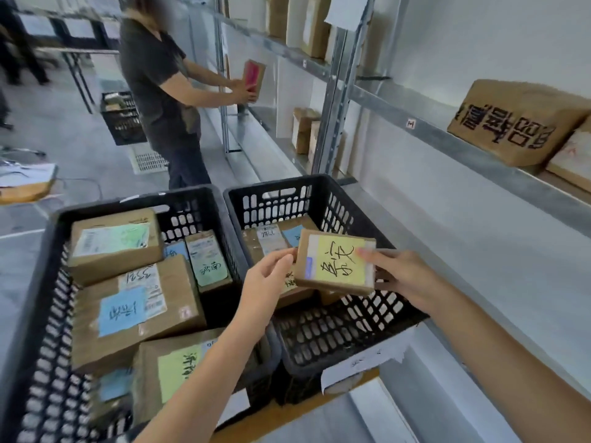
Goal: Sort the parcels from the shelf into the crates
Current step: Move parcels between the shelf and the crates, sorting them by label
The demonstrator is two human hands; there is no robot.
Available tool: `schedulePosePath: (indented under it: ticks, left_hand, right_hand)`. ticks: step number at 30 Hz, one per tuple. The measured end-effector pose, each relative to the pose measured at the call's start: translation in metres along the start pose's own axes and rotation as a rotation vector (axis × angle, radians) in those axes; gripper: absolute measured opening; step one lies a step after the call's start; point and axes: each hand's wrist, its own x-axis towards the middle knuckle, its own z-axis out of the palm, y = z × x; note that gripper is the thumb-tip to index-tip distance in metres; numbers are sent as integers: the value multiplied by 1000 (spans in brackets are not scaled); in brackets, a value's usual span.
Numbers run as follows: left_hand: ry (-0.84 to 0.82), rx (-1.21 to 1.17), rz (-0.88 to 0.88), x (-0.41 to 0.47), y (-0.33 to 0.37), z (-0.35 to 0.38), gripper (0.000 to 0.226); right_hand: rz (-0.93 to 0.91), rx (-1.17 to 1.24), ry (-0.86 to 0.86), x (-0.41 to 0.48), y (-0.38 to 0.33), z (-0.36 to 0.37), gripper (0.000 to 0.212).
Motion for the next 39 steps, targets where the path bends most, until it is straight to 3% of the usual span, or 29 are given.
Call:
schedulePosePath:
  ticks: [7, 11, 19, 26, 30, 34, 39]
  left_hand:
    - [26, 121, 20, 36, -23, -20, 27]
    - [-60, 287, 53, 62, -28, -22, 39]
    - [12, 472, 72, 120, -30, -9, 41]
    - [-95, 703, 120, 153, -25, -4, 45]
    - [-86, 713, 129, 160, -33, -5, 43]
    - [-83, 727, 129, 160, -43, -5, 41]
    - [-81, 739, 181, 162, -50, -6, 38]
  right_hand:
    - [212, -84, -92, 56, 30, 17, 43]
    - [274, -152, -183, 91, 47, 28, 41]
    - [363, -293, -347, 153, 84, 64, 29]
    - [511, -233, -471, 187, 94, 68, 51]
    - [526, -359, -594, 195, 100, 60, 57]
    - [524, -441, -538, 196, 110, 66, 48]
    - [459, -342, -369, 193, 126, 91, 19]
